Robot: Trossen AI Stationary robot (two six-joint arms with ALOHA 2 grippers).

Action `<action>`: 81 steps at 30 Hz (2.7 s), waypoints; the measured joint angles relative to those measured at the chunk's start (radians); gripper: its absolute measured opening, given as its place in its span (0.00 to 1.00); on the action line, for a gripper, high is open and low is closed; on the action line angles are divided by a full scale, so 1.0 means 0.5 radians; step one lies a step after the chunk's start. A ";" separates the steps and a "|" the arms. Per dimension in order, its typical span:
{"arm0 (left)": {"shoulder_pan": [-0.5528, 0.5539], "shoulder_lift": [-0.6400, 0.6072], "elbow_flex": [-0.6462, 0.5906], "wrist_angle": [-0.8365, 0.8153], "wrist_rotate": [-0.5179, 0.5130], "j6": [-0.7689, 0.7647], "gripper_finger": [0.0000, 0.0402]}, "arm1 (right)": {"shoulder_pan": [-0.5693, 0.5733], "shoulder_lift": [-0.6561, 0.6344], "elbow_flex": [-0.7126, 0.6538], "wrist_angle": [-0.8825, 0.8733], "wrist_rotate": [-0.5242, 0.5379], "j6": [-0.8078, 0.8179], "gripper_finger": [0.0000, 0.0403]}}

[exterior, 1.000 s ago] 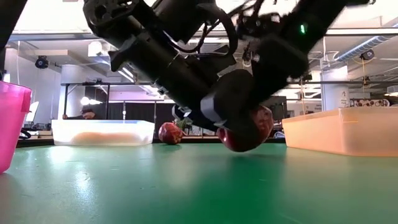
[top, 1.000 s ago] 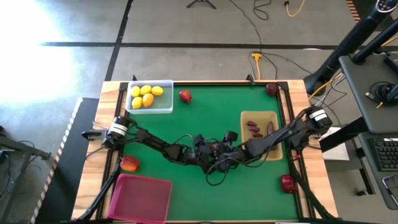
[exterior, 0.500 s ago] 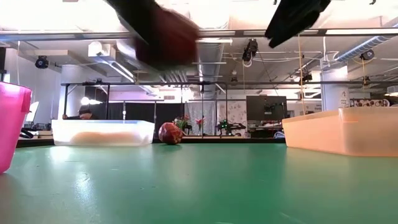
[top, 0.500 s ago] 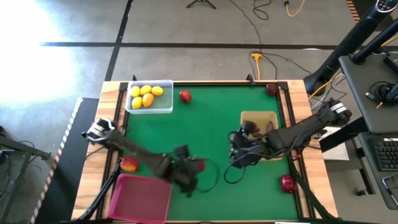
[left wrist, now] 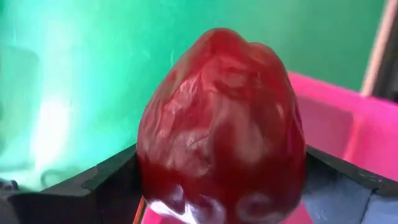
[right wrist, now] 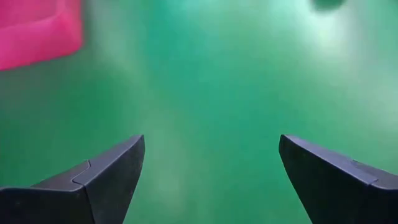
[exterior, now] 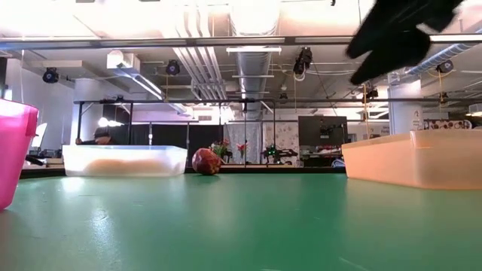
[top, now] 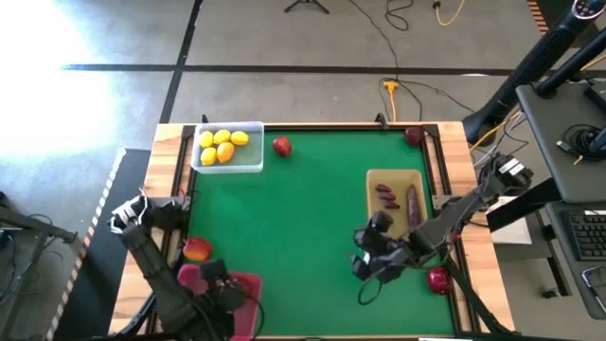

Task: Sort produce into baskets
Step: Put the apple into the pink transparent bin

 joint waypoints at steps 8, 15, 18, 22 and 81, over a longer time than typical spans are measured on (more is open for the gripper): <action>-0.066 -0.001 -0.530 0.550 0.135 0.099 0.84 | 0.292 0.147 0.185 0.001 -0.094 0.439 0.90; -0.037 -0.003 -0.743 0.619 -0.036 -0.005 0.87 | 0.393 0.200 0.428 -0.406 -0.365 0.854 0.90; -0.029 -0.004 -0.789 0.755 -0.016 0.019 0.90 | 0.406 0.200 0.491 -0.560 -0.500 1.012 0.90; -0.003 -0.004 -0.836 0.939 0.048 0.053 0.91 | 0.413 0.201 0.545 -0.651 -0.497 1.066 0.90; 0.481 -0.005 -0.710 2.979 -0.358 1.500 0.85 | 0.432 0.203 -0.105 -0.426 -2.052 1.412 0.90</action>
